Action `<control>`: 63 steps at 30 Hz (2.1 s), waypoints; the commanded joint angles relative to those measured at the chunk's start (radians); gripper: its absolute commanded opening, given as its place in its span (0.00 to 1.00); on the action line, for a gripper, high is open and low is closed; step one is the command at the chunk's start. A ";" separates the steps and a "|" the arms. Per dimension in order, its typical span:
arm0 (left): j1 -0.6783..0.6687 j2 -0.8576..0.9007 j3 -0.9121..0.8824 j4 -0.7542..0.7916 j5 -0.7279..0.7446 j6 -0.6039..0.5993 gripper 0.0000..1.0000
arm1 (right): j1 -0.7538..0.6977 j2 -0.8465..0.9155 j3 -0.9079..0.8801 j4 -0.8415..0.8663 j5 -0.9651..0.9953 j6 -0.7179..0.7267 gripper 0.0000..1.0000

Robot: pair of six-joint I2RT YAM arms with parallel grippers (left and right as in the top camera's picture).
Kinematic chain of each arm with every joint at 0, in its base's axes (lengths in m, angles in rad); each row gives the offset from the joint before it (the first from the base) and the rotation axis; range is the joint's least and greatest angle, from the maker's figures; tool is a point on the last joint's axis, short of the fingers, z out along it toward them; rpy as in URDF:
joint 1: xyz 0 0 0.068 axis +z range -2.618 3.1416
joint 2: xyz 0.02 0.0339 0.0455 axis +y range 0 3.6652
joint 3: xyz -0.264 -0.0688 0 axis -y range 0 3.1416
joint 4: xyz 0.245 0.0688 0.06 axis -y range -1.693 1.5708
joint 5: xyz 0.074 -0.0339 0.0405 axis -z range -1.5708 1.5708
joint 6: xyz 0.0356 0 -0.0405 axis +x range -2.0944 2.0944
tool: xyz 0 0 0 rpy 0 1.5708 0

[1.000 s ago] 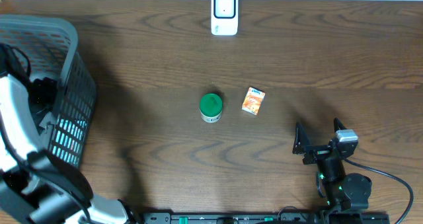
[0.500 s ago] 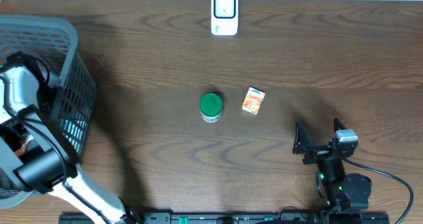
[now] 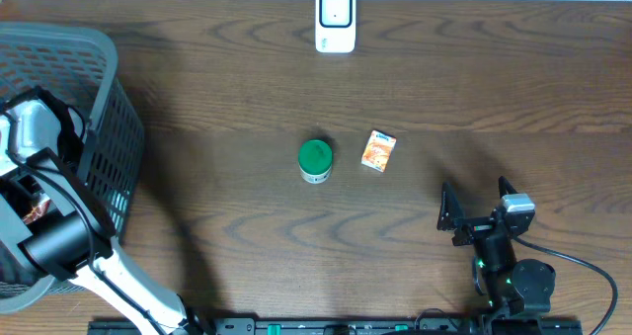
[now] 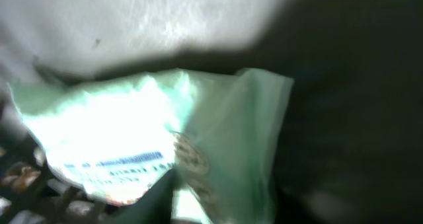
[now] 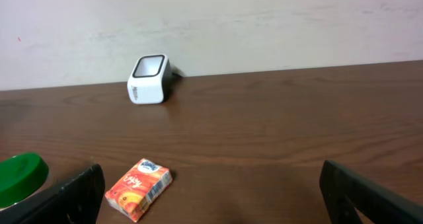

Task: Scan the item barcode
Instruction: 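Reach into the basket and grasp the mint-green wet-wipe pack, then carry the wet-wipe pack out and place it beside the Kleenex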

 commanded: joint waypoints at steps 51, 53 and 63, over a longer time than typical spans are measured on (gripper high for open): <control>-1.072 -0.153 0.411 0.539 1.056 0.268 0.07 | 0.004 -0.005 -0.001 -0.003 0.005 0.011 0.99; -1.081 -0.070 0.411 0.590 1.192 0.298 0.07 | 0.004 -0.005 -0.001 -0.003 0.005 0.011 0.99; -1.133 0.275 0.411 0.618 1.402 0.383 0.08 | 0.004 -0.005 -0.001 -0.003 0.005 0.011 0.99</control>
